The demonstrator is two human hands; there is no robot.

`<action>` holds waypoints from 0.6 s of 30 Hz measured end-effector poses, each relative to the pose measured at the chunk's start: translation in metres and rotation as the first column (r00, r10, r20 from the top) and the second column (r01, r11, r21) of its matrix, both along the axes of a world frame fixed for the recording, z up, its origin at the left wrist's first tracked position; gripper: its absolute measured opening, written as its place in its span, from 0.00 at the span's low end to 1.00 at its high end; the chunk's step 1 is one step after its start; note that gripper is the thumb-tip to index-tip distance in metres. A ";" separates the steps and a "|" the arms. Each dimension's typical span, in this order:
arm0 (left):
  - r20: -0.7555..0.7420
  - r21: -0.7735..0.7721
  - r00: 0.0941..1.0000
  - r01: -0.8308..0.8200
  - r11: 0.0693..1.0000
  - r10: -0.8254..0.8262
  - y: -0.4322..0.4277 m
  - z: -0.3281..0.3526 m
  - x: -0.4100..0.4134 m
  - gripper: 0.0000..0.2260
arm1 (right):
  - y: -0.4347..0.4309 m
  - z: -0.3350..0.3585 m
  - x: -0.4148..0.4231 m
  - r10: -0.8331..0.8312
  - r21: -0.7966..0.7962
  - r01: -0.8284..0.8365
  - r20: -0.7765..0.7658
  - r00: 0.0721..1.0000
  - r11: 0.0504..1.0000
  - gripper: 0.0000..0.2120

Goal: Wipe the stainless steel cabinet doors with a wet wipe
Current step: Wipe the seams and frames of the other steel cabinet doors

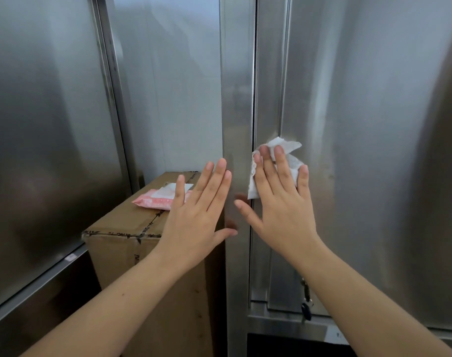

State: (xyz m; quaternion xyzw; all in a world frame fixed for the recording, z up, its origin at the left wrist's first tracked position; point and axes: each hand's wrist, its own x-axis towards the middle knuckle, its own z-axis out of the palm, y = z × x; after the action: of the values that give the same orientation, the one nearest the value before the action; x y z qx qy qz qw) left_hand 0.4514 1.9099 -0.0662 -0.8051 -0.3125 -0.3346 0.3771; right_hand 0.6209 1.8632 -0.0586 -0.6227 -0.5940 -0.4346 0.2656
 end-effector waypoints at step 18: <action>-0.005 -0.097 1.000 -0.011 0.995 0.010 -0.004 -0.016 -0.001 0.48 | -0.003 -0.050 -0.001 0.004 -0.044 -0.005 -0.023 1.000 0.999 0.35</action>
State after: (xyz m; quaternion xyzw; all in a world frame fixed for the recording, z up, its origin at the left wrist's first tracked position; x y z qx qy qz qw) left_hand 0.4503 1.9061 -0.0827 -0.8215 -0.3318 -0.3154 0.3400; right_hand 0.6194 1.8605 -0.1086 -0.6319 -0.6020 -0.4135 0.2594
